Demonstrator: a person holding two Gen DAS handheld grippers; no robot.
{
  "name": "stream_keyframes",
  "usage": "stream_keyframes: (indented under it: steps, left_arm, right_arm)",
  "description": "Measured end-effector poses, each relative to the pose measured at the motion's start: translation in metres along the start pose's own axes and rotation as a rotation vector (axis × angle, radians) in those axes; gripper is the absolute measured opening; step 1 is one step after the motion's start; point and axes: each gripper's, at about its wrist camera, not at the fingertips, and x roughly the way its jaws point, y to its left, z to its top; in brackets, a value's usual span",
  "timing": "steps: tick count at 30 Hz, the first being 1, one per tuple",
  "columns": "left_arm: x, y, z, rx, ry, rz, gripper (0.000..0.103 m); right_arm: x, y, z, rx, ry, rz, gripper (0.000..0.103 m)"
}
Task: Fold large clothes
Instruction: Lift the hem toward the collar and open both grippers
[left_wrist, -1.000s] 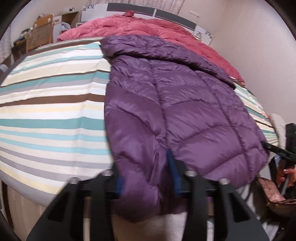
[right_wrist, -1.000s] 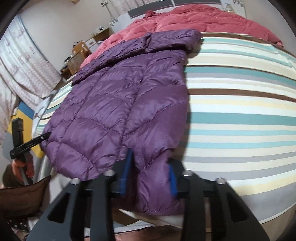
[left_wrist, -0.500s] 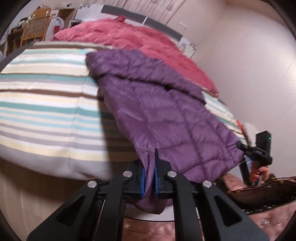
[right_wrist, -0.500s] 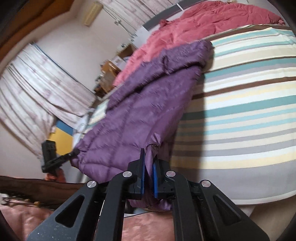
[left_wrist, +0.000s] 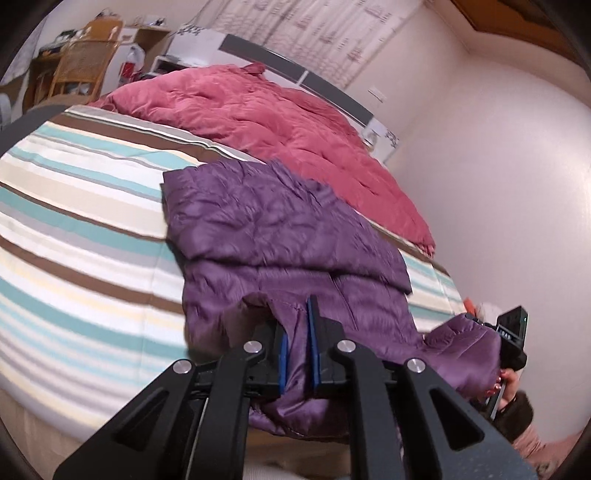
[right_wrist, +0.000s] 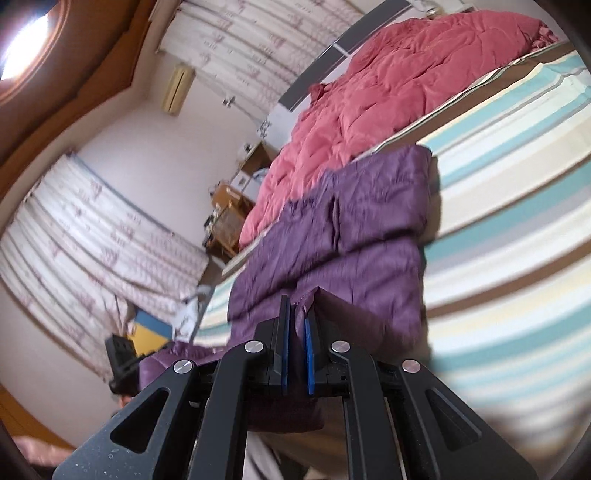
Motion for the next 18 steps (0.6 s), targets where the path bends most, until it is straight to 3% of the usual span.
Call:
stream_keyframes:
  steps: [14,17,18]
  left_arm:
    - [0.106,0.034,0.075,-0.124,0.039,0.106,0.014]
    - [0.129,0.04,0.084,-0.136,0.061,0.138,0.021]
    - [0.138,0.041,0.086,-0.133,0.068,0.143,0.03]
  right_arm:
    - [0.083,-0.054,0.06,0.195,-0.076,-0.083,0.007]
    - [0.094,-0.067,0.065,0.221,-0.082,-0.122,0.007]
    - [0.098,-0.071,0.065,0.226,-0.084,-0.132,0.007]
